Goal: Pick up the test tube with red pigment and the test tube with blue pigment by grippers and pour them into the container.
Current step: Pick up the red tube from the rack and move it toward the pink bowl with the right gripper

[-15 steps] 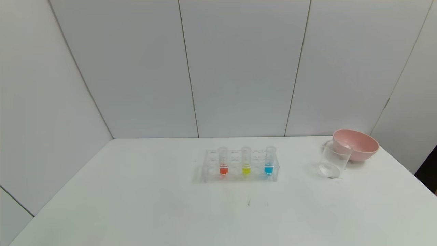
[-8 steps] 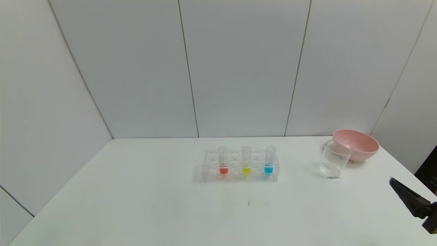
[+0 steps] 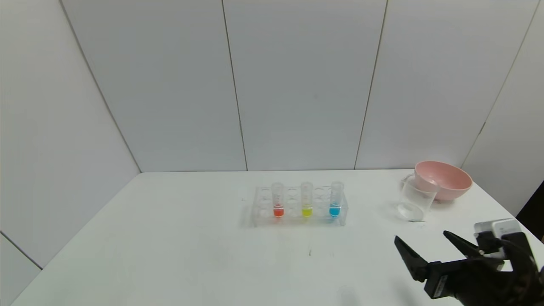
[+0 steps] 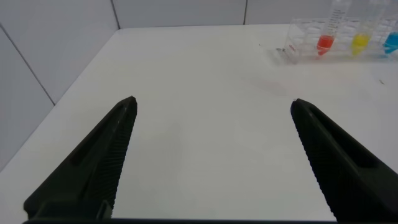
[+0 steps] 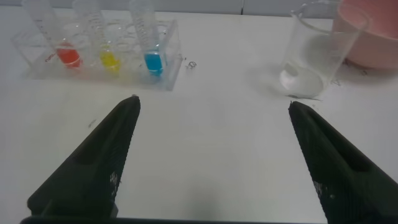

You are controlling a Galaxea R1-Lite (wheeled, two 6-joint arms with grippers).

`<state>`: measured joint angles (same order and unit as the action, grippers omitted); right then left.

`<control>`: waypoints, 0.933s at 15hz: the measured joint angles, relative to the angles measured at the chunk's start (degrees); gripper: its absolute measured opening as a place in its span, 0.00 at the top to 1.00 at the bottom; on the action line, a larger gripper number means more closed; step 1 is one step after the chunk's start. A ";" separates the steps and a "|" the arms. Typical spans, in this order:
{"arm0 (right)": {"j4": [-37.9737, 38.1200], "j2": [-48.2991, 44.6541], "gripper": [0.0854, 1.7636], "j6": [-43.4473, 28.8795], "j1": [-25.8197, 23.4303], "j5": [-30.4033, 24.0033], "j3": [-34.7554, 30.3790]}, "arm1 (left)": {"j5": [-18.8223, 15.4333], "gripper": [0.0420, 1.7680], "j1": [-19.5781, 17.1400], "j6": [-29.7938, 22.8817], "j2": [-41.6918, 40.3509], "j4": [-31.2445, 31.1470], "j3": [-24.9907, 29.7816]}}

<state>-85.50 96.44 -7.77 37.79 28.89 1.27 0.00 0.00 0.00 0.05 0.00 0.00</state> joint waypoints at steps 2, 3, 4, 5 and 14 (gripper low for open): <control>-3.23 6.51 0.03 -0.55 6.50 4.50 2.52 | 0.00 0.00 0.00 0.02 0.00 0.00 0.00; -3.91 9.11 0.03 -1.01 9.06 5.75 4.73 | 0.00 0.00 0.00 0.00 0.00 0.00 0.00; -4.16 11.69 0.03 -1.29 11.30 6.47 7.24 | 0.00 0.00 0.00 0.00 0.00 0.00 0.00; -4.27 13.95 0.03 -1.37 12.95 6.85 9.59 | 0.00 0.00 0.00 0.00 0.00 0.00 0.00; 14.77 23.99 0.03 0.11 20.77 6.19 36.29 | 0.00 0.00 0.00 0.00 0.00 0.00 0.00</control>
<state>-70.73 120.43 -7.66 58.56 35.08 37.56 0.00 0.00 0.00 0.05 0.00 0.00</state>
